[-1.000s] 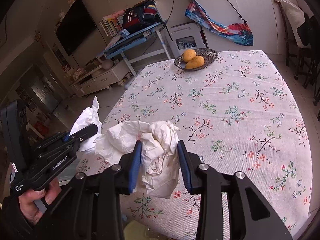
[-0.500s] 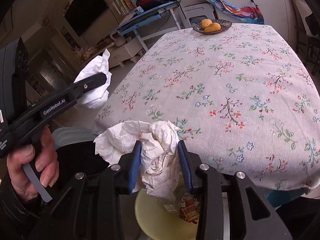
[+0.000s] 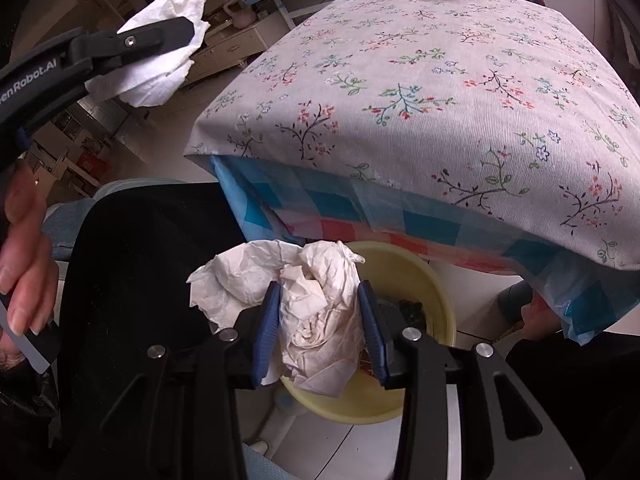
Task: Collect trash
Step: 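Open the right gripper over the bucket while the left lowers the tissue in and opens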
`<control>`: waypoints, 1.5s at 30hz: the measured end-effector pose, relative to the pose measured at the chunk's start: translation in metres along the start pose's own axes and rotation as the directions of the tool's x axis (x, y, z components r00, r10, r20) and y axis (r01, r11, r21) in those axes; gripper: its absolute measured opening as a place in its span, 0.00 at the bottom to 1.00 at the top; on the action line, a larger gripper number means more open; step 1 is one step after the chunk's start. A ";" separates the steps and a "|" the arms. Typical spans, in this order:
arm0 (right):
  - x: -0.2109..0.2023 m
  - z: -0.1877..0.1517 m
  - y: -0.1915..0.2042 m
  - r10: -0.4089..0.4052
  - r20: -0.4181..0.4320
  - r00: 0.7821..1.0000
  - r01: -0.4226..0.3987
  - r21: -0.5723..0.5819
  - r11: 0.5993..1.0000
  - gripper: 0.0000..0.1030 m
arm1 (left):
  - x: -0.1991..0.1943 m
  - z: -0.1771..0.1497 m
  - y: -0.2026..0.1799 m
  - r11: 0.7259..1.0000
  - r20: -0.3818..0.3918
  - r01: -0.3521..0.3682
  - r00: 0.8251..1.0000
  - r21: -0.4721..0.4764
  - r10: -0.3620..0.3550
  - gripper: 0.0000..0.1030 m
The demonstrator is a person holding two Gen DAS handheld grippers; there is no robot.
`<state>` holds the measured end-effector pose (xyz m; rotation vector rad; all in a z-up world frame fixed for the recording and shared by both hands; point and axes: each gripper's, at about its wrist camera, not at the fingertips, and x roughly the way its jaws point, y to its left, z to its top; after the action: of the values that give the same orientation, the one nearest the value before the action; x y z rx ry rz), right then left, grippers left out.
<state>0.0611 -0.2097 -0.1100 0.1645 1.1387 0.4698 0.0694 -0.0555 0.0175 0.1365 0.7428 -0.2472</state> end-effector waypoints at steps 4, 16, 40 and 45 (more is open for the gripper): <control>0.010 -0.009 0.003 -0.031 -0.047 0.998 0.030 -0.012 0.999 0.48 | -0.008 -0.010 -0.005 1.000 -0.007 0.002 1.000 0.005 -0.002 0.10; -0.023 -0.011 -0.018 -0.108 0.071 0.992 0.101 0.086 0.991 0.68 | -0.005 -0.057 -0.024 0.999 -0.112 0.048 0.993 0.011 -0.047 0.10; -0.097 -0.006 -0.017 -0.328 0.423 0.845 0.290 0.152 0.945 0.90 | 0.032 -0.112 -0.048 0.996 -0.307 0.088 0.949 0.029 -0.075 0.58; -0.099 -0.007 -0.014 -0.399 0.427 0.811 0.374 0.146 0.916 0.93 | 0.019 -0.104 -0.038 0.996 -0.225 0.080 0.971 -0.026 -0.083 0.68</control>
<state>0.0255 -0.2662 -0.0360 0.0774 0.6979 0.0238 0.0051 -0.0733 -0.0721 0.1193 0.9776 -0.3069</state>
